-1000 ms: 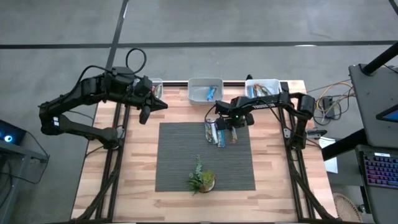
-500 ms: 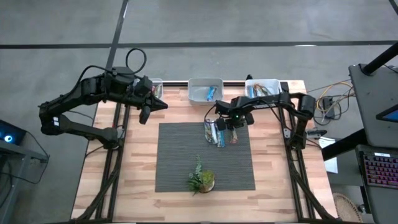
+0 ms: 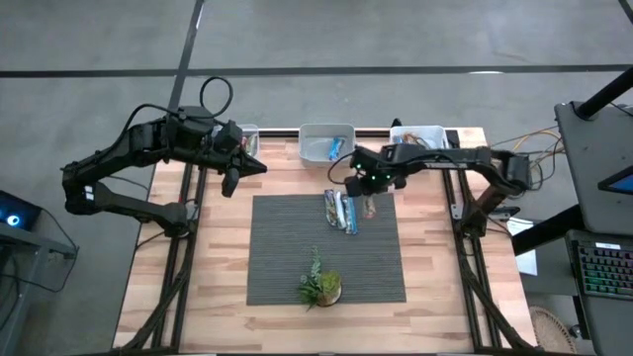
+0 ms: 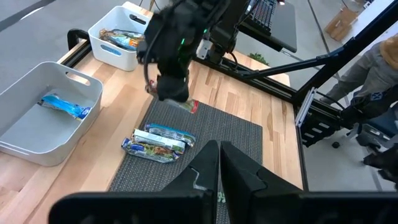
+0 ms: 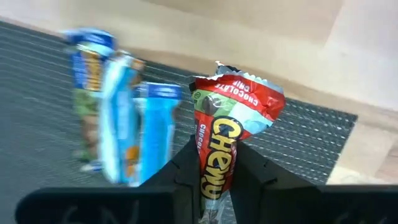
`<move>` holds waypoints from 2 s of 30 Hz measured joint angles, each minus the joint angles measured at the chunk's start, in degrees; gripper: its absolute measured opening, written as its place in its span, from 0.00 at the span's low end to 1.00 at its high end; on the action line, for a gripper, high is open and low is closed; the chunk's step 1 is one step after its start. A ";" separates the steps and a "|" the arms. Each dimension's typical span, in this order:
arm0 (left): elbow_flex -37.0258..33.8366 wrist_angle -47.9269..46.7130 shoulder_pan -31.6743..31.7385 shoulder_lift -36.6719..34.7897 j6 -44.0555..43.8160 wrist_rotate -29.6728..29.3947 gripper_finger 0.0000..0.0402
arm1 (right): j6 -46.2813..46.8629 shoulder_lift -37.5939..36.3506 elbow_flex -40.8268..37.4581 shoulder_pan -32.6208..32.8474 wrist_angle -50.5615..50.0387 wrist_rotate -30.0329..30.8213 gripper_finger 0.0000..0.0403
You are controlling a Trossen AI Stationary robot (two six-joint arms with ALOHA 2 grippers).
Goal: Pick and place Granola Bars by type
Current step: Put the red granola bar into the transparent bin
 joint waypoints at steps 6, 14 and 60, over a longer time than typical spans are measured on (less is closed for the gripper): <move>0.00 0.00 0.04 0.00 -0.02 -0.01 0.00 | -2.47 -5.82 1.09 0.33 2.68 0.04 0.11; 0.00 0.04 0.04 0.08 -0.02 -0.46 0.00 | -4.45 -11.24 2.76 1.66 9.10 1.48 0.11; 0.00 44.26 -0.92 15.15 -2.85 8.56 0.44 | -43.51 -25.82 14.59 5.07 38.95 -7.63 0.11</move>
